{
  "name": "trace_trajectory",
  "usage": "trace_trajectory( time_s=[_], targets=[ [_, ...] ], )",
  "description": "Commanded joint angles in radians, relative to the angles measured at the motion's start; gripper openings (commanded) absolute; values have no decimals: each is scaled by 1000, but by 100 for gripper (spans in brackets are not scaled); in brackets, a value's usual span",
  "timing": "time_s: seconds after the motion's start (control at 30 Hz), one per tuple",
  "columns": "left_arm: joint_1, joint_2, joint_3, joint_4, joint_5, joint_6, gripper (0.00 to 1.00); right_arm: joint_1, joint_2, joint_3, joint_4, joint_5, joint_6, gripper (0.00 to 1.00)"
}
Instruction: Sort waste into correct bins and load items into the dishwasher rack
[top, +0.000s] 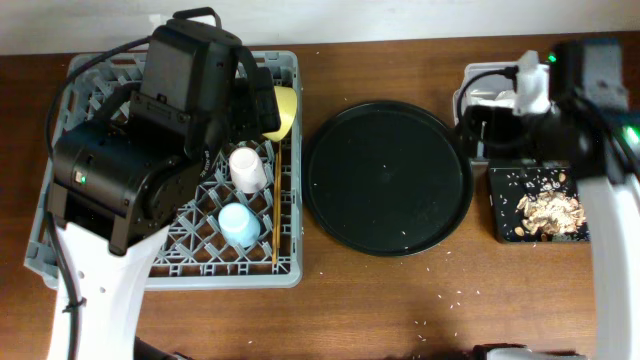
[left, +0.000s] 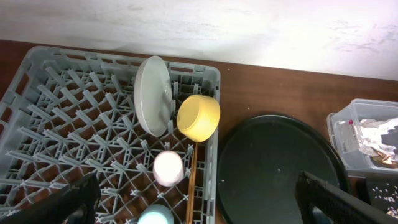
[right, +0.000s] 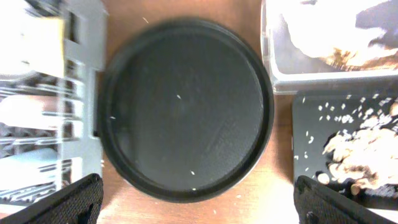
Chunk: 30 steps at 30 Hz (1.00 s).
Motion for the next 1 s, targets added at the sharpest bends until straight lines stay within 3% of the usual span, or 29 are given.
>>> trace_trajectory(
  time_s=[0.0, 0.07, 0.17, 0.23, 0.37, 0.5, 0.67, 0.77, 0.9, 0.97],
  targets=[
    [6, 2, -4, -2, -14, 16, 100, 25, -122, -42, -2, 29, -11, 98],
    [6, 2, -4, -2, -14, 16, 100, 29, -227, -146, 79, 102, -19, 99],
    [6, 2, -4, -2, -14, 16, 100, 52, -478, -534, 505, 25, -219, 98],
    [6, 2, -4, -2, -14, 16, 100, 74, -660, -840, 815, 8, -217, 99],
    [6, 2, -4, -2, -14, 16, 100, 77, -933, -1330, 1266, -59, -215, 98],
    [6, 2, -4, -2, -14, 16, 100, 103, -1110, -1608, 1515, 2, -122, 98],
    [6, 2, -4, -2, -14, 16, 100, 116, -1274, -1783, 1575, 75, -55, 98],
    [6, 2, -4, -2, -14, 16, 100, 114, -1317, -1784, 1515, 82, -60, 98],
    [6, 2, -4, -2, -14, 17, 100, 115, -1435, -1784, 1276, 86, -60, 99],
    [6, 2, -4, -2, -14, 16, 100, 115, -1440, -1784, 1276, 93, -58, 98]
  ],
)
